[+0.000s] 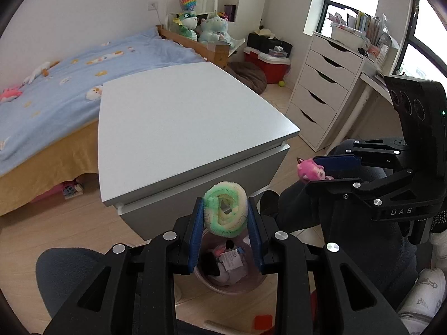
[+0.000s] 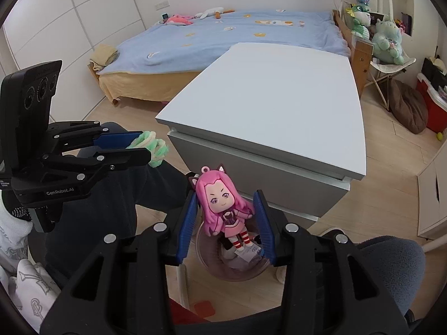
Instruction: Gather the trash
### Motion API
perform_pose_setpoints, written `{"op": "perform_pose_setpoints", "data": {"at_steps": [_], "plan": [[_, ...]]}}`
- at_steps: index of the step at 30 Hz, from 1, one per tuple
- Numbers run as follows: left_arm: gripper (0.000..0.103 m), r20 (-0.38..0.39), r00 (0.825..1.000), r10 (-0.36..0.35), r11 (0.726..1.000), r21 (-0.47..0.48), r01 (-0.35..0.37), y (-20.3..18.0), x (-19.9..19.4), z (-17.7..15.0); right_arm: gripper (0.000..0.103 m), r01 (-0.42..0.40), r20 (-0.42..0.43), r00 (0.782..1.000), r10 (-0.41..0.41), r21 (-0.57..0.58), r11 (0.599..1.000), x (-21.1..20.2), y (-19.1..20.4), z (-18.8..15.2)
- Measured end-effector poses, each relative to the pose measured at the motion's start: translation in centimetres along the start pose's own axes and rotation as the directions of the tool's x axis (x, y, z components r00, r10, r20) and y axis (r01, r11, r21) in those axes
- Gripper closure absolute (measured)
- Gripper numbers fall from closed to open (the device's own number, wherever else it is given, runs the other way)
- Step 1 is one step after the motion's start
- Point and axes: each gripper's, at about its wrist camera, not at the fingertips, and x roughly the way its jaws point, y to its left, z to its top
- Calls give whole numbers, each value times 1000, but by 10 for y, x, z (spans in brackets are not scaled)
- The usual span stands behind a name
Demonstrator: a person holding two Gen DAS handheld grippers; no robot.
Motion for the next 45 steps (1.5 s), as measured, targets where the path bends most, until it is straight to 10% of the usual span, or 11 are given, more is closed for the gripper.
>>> {"op": "perform_pose_setpoints", "data": {"at_steps": [1,2,35,38,41,45], "plan": [[74,1,1000,-1,1000,0,1,-1,0,0,19,6,12,1000,-6,4,1000,-2,0,-1],[74,1,1000,-1,1000,0,1,0,0,0,12,12,29,1000,-12,12,1000,-3,-2,0],[74,-12,998,-54,997,46,54,-22,1,3,3,104,74,991,-111,99,990,-22,-20,0],[56,-13,998,-56,997,52,57,-22,1,4,3,107,78,990,-115,106,989,-24,-23,-1],[12,13,999,-47,999,27,47,-18,0,4,3,109,78,990,-118,111,988,-25,-24,-1],[10,6,999,-33,999,12,33,-14,2,5,3,109,77,990,-118,114,988,-25,-24,0]]}}
